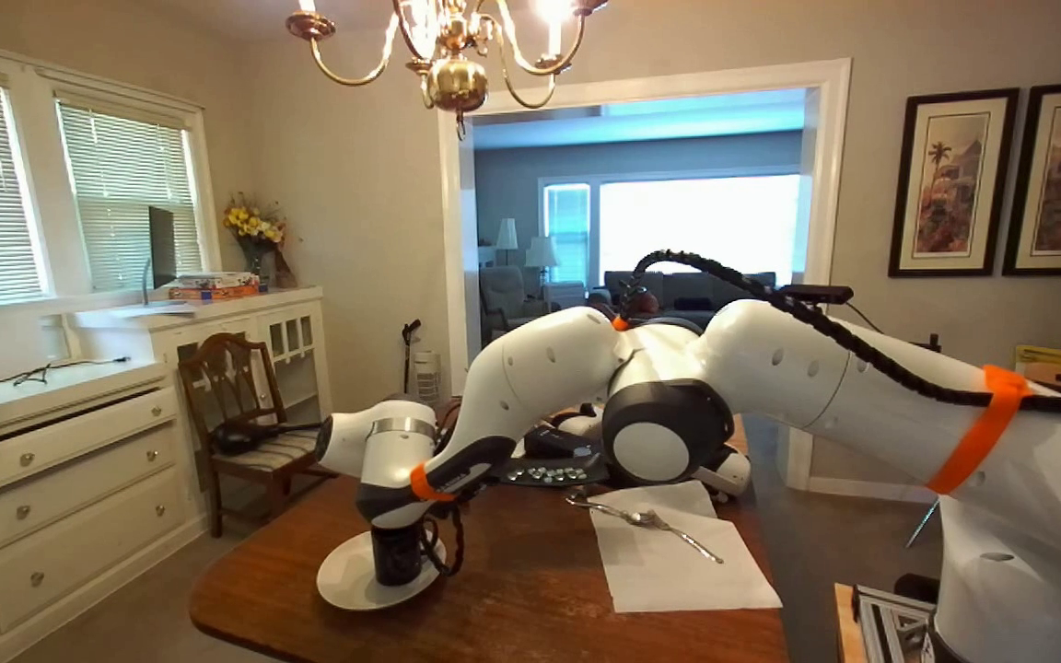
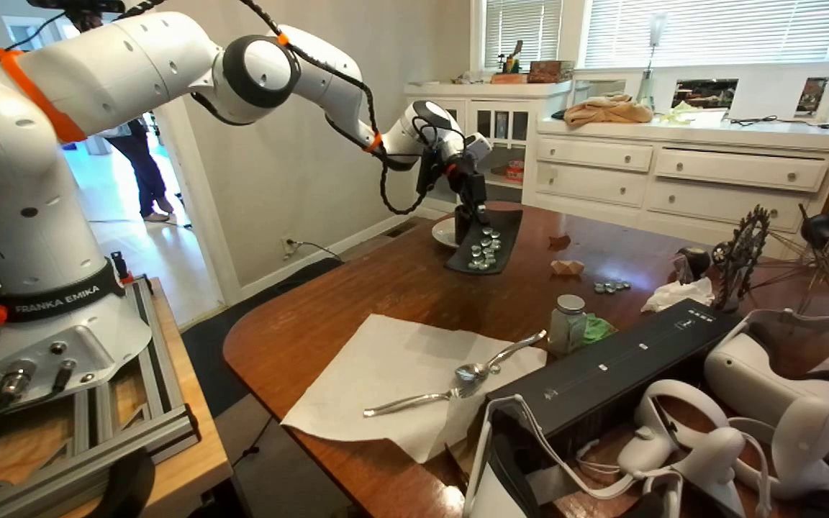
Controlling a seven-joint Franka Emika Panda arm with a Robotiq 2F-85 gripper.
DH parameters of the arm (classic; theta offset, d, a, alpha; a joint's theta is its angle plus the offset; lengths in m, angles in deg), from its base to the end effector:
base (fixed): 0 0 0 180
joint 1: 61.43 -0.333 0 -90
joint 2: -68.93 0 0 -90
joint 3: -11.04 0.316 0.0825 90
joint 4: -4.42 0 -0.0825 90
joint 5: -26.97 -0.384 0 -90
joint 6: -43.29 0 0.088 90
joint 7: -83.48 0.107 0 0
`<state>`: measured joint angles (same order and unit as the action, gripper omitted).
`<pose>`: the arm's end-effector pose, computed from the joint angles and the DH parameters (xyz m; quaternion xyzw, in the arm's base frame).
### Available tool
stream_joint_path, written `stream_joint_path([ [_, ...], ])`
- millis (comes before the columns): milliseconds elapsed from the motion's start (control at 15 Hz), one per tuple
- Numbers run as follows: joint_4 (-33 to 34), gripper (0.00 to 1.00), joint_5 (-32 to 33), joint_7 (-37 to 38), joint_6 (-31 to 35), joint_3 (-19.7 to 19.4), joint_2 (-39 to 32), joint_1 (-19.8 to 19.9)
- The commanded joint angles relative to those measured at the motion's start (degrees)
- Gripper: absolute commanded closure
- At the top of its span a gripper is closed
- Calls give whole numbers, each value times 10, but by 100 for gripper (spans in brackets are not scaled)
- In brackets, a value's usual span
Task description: Move the black plate backwards
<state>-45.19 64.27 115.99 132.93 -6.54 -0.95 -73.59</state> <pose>0.7451 -0.0400 0.1675 0.8503 -0.1563 -0.0875 0.4948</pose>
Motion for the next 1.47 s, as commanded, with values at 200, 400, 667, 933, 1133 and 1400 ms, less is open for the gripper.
stream_joint_path([
  [200,-92,98,20,40,82,-3,20,-19],
  [400,-125,98,23,47,115,-4,26,-30],
  [667,-170,98,25,57,144,-5,40,-47],
  [933,-231,98,41,64,182,-10,67,-65],
  [1133,-276,98,77,79,204,2,93,-67],
  [1400,-328,98,112,104,217,16,126,-70],
])
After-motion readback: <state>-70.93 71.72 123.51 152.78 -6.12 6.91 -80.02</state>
